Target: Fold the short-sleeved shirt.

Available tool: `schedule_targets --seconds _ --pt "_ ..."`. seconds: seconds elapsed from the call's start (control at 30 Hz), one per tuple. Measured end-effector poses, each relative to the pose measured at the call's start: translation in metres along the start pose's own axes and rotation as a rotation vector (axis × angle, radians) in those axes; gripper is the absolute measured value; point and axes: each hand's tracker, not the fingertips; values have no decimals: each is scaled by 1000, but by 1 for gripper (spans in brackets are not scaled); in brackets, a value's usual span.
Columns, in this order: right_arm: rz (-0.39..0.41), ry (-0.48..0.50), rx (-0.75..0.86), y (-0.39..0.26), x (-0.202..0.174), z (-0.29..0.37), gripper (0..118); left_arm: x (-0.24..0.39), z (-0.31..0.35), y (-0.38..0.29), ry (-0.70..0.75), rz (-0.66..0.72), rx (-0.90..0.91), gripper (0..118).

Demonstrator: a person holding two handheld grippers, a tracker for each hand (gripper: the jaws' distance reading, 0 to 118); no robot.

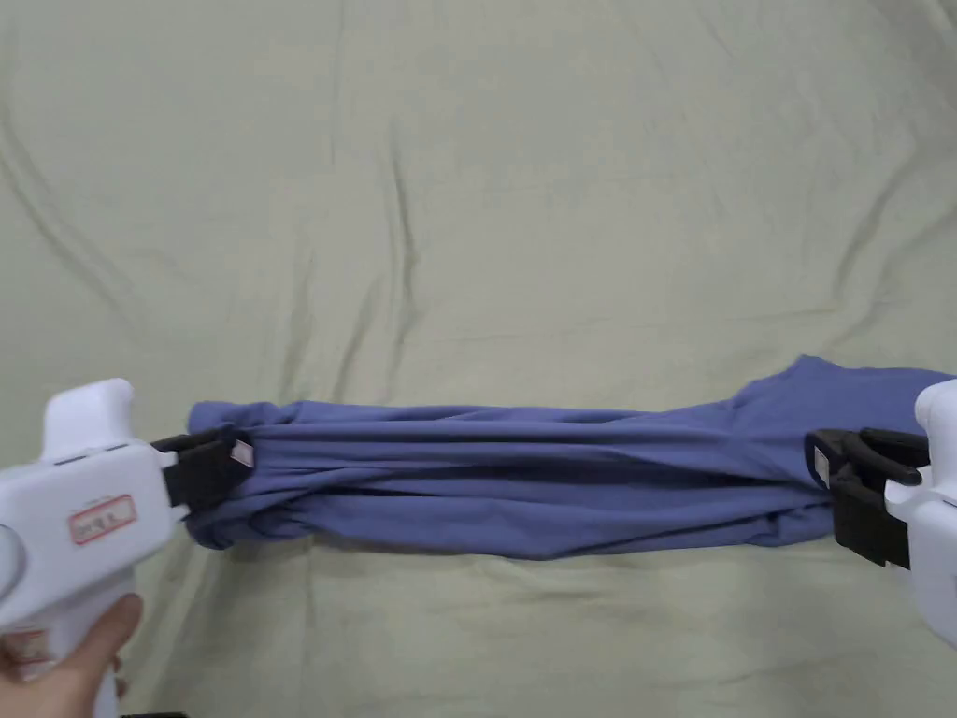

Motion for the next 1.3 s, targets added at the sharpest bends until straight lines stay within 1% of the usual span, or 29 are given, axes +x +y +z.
schedule_targets --seconds 0.07,0.1,0.17,0.23,0.3,0.37,0.4,0.53,0.57,0.63,0.7,0.73,0.77,0.8,0.83,0.87,0.9,0.93,1.0,1.03,1.07,1.1,1.13,1.17,1.2,1.23,1.27,1.3 --pt "-4 10 23 4 0 2 2 -10 19 7 135 -65 39 14" --pt "-6 9 30 5 2 3 2 -16 27 11 243 -75 32 14" --pt "-6 11 51 9 4 5 2 -34 43 17 353 -88 29 14" --pt "-19 16 72 14 8 7 2 -33 55 22 397 -81 15 13" --pt "-36 23 91 17 12 8 2 -1 61 21 403 -167 2 13" --pt "-42 22 105 18 17 10 2 33 51 19 425 -237 -15 13" --pt "-46 17 111 18 19 12 2 53 44 23 385 -254 -36 13" --pt "-64 9 127 14 33 24 2 136 10 19 103 -260 -109 13" --pt "-68 4 129 12 38 26 2 158 -3 16 57 -257 -125 13" --pt "-78 -27 126 7 47 31 2 192 -31 5 -50 -273 -151 13" --pt "-88 -48 115 2 58 34 2 211 -63 -4 -176 -215 -241 14" --pt "-101 -62 109 -1 64 36 2 214 -80 -10 -233 -171 -296 17" --pt "-114 -74 105 -4 70 37 2 219 -94 -16 -231 -152 -339 25" --pt "-124 -78 97 -6 75 39 2 221 -103 -24 -203 -182 -322 25" --pt "-136 -88 92 -9 80 40 2 220 -103 -26 -193 -238 -325 30" --pt "-143 -95 90 -11 84 42 2 218 -99 -24 -195 -233 -322 50" --pt "-147 -100 90 -12 85 43 2 212 -88 -18 -204 -215 -319 67" --pt "-156 -104 90 -13 88 44 2 201 -77 -13 -230 -171 -296 75" --pt "-173 -102 88 -13 92 43 2 184 -36 6 -272 -131 -206 75" --pt "-176 -101 89 -14 92 41 2 174 -14 16 -282 -110 -146 81" --pt "-177 -101 91 -14 92 41 2 165 10 23 -265 -94 -78 94" --pt "-179 -99 91 -14 91 41 2 156 22 28 -231 -83 -27 101" --pt "-182 -95 92 -14 91 40 2 147 29 31 -185 -52 5 101" --pt "-184 -89 92 -14 89 37 2 138 30 31 -169 -40 5 97" --pt "-183 -84 90 -14 88 36 2 134 24 29 -187 -77 -14 69" --pt "-180 -81 86 -14 87 35 2 134 10 25 -173 -90 -48 0" --pt "-171 -81 80 -14 85 33 2 139 -8 16 -129 -67 -99 0" --pt "-161 -85 73 -13 82 32 2 146 -23 5 -122 -81 -122 0"
